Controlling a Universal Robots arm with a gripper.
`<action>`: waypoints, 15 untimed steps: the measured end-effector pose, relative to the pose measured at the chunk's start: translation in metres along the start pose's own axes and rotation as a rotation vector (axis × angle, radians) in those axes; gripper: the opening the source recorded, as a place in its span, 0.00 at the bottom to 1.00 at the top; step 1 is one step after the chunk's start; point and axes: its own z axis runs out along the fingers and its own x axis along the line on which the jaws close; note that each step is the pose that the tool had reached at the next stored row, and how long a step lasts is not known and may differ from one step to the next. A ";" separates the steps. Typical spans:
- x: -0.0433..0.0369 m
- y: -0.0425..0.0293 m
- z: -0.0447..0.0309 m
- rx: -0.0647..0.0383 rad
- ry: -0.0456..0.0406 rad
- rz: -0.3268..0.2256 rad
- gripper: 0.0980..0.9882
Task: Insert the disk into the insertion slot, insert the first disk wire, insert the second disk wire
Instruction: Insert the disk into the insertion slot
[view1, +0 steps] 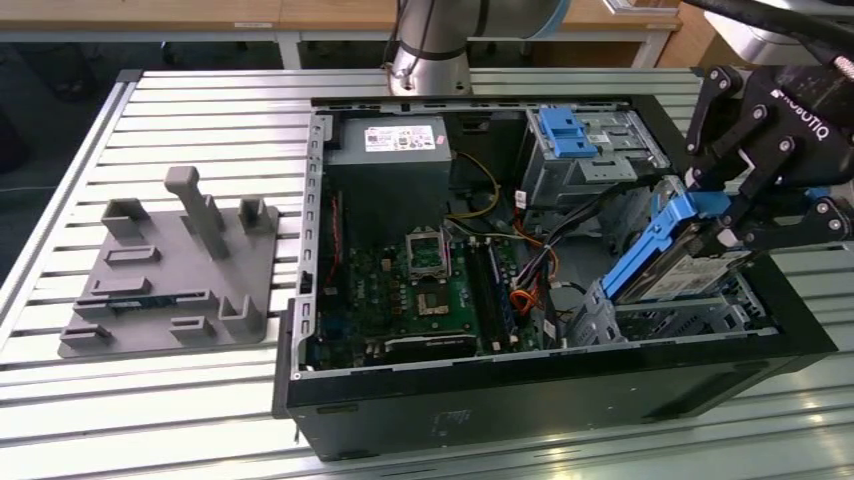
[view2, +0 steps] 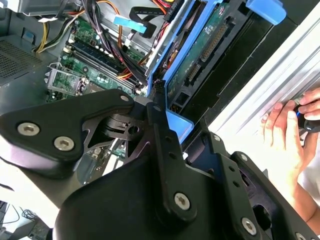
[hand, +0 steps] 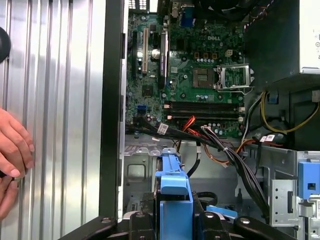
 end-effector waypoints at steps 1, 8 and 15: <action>0.0001 -0.0001 0.0015 0.000 0.0001 0.000 0.30; 0.0009 -0.0006 0.0122 0.000 0.0001 0.000 0.30; 0.0016 -0.0010 0.0215 0.000 0.0000 0.000 0.30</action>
